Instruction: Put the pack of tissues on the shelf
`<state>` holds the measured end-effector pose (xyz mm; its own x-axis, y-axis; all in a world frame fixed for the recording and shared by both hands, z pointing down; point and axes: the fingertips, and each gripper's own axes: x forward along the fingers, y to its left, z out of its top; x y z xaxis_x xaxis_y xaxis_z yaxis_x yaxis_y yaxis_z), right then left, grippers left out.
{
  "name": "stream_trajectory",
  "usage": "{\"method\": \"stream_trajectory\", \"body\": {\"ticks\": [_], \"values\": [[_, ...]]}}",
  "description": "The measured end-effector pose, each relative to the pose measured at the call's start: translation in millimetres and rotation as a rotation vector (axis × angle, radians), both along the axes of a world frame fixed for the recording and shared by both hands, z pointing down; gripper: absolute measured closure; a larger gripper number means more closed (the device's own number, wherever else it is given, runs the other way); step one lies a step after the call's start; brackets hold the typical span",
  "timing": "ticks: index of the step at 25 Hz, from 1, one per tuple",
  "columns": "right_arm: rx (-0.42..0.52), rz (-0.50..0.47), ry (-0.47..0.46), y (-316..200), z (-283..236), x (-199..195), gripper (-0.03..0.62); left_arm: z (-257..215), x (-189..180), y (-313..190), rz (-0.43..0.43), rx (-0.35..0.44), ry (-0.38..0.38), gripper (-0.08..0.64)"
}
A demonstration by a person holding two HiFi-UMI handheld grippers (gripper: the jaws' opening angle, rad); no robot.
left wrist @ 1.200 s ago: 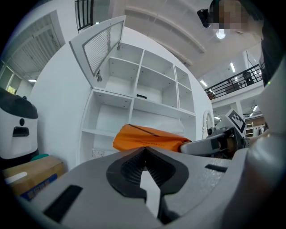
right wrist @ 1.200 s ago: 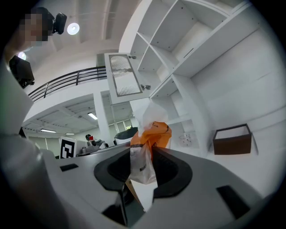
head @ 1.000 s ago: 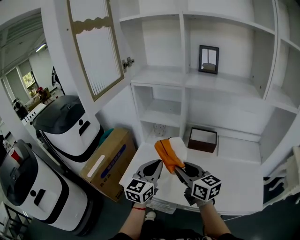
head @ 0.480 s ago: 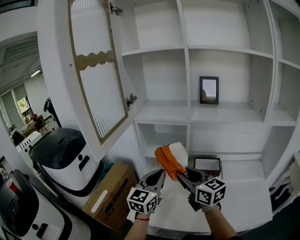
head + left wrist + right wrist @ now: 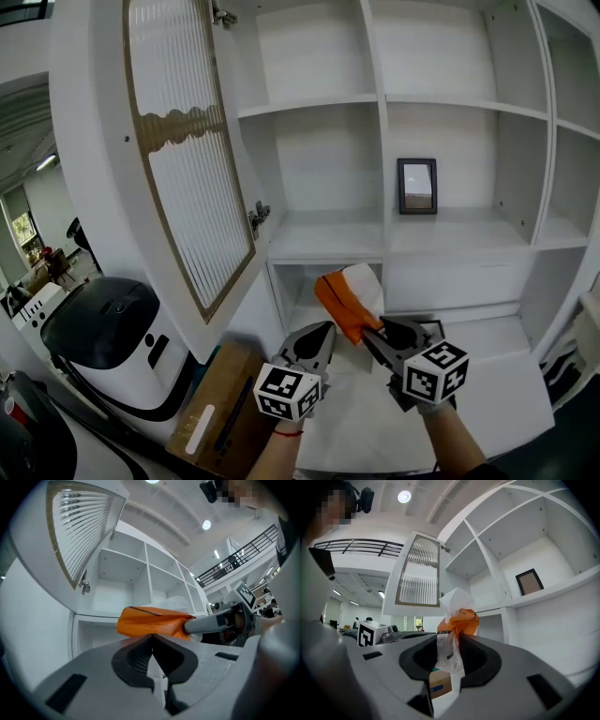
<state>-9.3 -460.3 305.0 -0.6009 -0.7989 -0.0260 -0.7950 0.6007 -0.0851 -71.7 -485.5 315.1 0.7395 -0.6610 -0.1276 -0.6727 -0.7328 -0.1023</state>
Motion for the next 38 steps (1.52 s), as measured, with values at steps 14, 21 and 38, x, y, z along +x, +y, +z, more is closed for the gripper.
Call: {"method": "stream_trajectory", "body": {"ticks": [14, 21, 38], "values": [[0.131, 0.077, 0.026, -15, -79, -20, 0.477, -60, -4, -20, 0.186, 0.125, -0.045, 0.554], [0.189, 0.048, -0.016, -10, -100, -16, 0.485, -76, 1, -15, 0.193, 0.151, 0.013, 0.554], [0.231, 0.081, 0.065, -78, -127, -20, 0.485, -99, -3, -79, 0.024, 0.195, -0.075, 0.554]]}}
